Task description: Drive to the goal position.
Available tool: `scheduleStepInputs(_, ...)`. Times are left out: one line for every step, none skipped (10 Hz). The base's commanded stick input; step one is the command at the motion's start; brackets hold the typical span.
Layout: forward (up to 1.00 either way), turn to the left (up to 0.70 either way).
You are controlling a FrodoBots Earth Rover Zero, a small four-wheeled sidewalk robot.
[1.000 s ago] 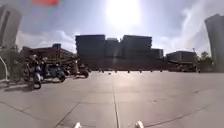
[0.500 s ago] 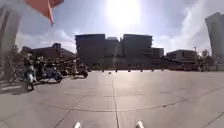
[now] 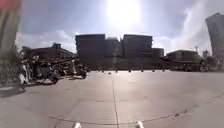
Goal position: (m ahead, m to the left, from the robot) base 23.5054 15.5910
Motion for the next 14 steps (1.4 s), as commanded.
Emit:
scheduleStepInputs(0.7,0.0)
scheduleStepInputs(0.7,0.0)
scheduleStepInputs(0.7,0.0)
scheduleStepInputs(0.7,0.0)
scheduleStepInputs(0.7,0.0)
scheduleStepInputs(0.7,0.0)
scheduleStepInputs(0.7,0.0)
scheduleStepInputs(0.7,0.0)
scheduleStepInputs(0.7,0.0)
scheduleStepInputs(0.7,0.0)
scheduleStepInputs(0.7,0.0)
scheduleStepInputs(0.7,0.0)
scheduleStepInputs(0.7,0.0)
scheduleStepInputs(0.7,0.0)
